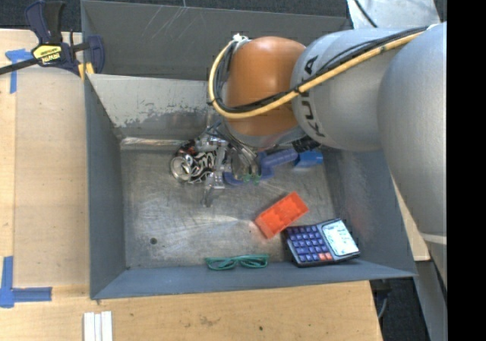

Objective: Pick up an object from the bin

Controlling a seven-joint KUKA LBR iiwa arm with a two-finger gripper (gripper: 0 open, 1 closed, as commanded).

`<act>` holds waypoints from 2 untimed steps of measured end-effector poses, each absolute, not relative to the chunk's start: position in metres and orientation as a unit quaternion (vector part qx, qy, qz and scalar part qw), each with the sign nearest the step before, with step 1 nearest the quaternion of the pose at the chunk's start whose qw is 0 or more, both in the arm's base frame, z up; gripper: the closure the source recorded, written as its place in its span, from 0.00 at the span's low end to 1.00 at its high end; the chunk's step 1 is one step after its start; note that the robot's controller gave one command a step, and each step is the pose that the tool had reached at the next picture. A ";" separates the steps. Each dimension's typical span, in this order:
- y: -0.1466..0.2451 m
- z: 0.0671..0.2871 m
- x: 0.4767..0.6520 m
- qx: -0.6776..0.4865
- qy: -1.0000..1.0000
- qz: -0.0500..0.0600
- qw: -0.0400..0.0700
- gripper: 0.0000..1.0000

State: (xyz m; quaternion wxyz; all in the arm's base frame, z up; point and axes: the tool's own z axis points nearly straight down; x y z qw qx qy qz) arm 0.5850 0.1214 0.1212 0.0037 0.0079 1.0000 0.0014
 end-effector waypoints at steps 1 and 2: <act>0.120 0.088 0.628 -0.037 0.999 -0.001 0.002 1.00; 0.120 0.088 0.628 -0.036 0.999 -0.001 0.002 1.00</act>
Offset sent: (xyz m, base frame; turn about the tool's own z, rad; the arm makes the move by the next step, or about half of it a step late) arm 0.0000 0.0000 0.0000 0.0000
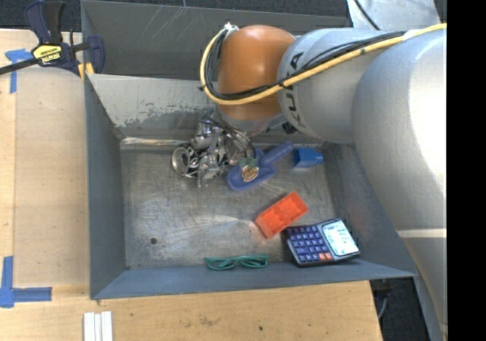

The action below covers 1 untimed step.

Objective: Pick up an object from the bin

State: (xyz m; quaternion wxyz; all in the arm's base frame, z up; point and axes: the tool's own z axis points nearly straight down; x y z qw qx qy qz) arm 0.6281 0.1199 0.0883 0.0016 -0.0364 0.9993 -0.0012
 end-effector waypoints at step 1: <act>0.129 0.221 0.596 -0.068 0.998 0.000 0.002 1.00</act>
Offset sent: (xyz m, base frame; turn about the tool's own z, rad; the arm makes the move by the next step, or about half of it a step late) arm 0.0000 0.0000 0.0000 0.0000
